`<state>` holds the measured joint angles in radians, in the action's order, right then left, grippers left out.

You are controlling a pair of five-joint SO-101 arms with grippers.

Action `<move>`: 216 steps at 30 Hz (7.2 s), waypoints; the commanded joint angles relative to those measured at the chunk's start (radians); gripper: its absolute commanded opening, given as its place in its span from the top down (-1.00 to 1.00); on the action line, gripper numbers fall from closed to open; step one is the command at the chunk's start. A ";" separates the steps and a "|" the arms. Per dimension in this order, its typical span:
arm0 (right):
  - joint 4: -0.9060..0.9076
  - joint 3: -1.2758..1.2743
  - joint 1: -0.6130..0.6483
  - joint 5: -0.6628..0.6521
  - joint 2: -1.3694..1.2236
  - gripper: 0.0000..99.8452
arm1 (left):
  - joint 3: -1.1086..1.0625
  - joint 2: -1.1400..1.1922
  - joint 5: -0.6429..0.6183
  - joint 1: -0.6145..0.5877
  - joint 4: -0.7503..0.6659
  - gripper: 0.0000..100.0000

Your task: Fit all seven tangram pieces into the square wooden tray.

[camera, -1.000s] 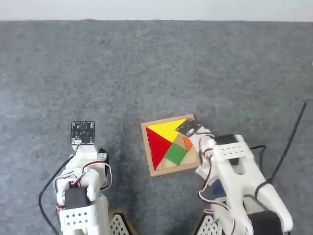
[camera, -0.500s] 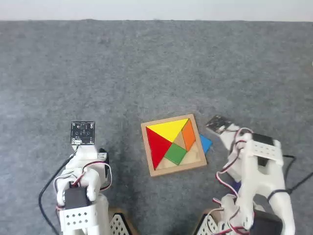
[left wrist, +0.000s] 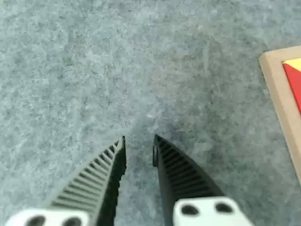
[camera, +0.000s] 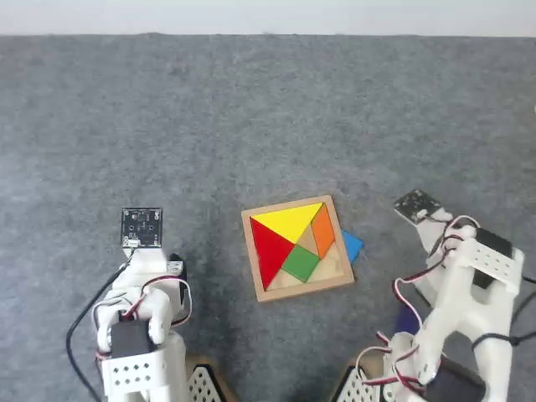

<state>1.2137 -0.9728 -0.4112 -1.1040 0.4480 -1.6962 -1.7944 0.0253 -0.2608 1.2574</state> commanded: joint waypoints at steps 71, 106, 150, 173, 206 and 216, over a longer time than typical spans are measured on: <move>-0.025 -0.061 -0.251 0.416 0.148 0.65 | 0.013 -0.020 0.002 -0.006 0.003 0.81; -0.274 -0.192 -0.150 0.503 0.157 0.53 | 0.013 -0.020 0.002 -0.006 0.003 0.81; -0.136 -0.100 -0.205 0.502 0.159 0.91 | 0.013 -0.020 0.002 -0.006 0.003 0.81; 0.087 -0.224 -0.329 0.203 0.254 0.54 | 0.013 -0.020 0.002 -0.005 0.003 0.81; 0.036 0.146 -0.291 0.381 -0.242 0.89 | 0.013 -0.020 0.002 -0.006 0.003 0.81; 0.364 0.569 -0.116 0.560 -0.240 0.98 | 0.013 -0.020 0.002 -0.006 0.003 0.81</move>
<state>1.4822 -0.5324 -0.6368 -0.6130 0.2041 -1.6962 -1.7944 0.0253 -0.2608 1.2574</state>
